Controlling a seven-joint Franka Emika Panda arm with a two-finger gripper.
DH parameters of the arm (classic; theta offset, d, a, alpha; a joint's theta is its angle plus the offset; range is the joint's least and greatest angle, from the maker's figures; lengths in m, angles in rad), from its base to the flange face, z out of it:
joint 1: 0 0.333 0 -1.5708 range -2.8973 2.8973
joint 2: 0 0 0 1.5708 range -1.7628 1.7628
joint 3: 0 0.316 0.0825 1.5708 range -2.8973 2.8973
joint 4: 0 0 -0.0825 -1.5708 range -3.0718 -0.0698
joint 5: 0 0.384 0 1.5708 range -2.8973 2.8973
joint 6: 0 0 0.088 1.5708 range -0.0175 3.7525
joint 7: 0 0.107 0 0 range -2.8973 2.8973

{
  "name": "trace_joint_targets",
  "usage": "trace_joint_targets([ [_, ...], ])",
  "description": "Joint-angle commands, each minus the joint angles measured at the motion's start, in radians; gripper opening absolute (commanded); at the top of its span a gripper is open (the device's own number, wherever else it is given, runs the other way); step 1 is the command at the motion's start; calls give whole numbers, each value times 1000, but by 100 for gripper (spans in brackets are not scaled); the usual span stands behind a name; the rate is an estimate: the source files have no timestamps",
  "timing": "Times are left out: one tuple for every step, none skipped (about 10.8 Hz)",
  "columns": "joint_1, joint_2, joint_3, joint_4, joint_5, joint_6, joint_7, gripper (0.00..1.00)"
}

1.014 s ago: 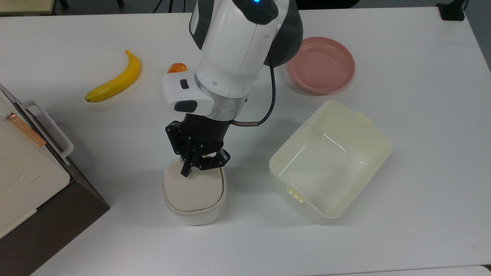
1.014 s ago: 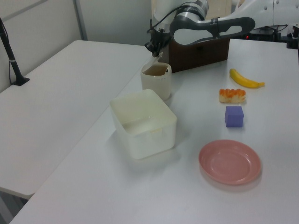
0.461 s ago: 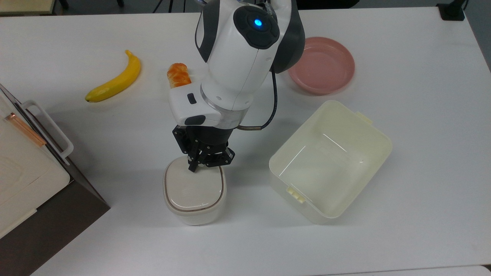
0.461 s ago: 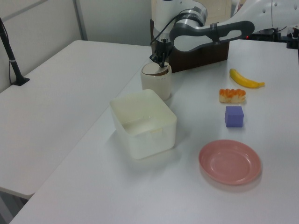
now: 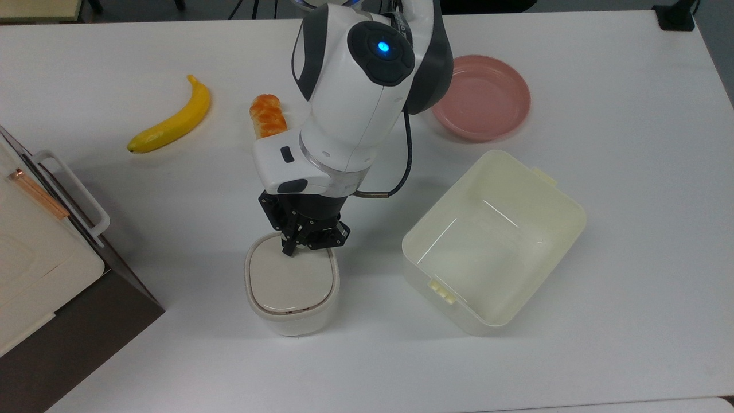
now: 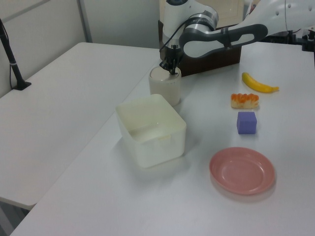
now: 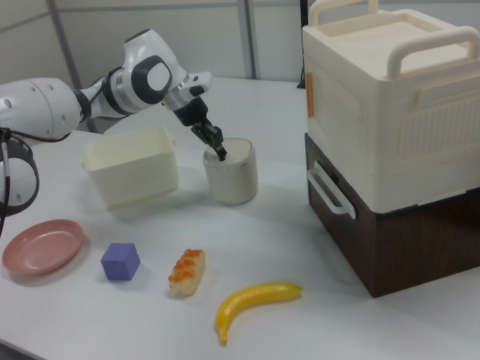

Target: Close the trash can

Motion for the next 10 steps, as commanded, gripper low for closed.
trace_joint_targets([
  [13,-30,10,-105,-13,0,-8,0],
  [13,-28,8,-103,-11,0,-7,0],
  [12,-37,10,-96,-2,2,-1,0],
  [5,-66,10,-90,10,8,25,0],
  [2,-109,8,-91,36,34,37,0],
  [1,-141,2,-91,71,37,38,0],
  [-7,-175,1,-93,94,35,33,0],
  [-14,-210,2,-100,108,32,25,0],
  [-28,-244,7,-109,116,22,-14,0],
  [-37,-301,8,-173,137,-7,-72,0],
])
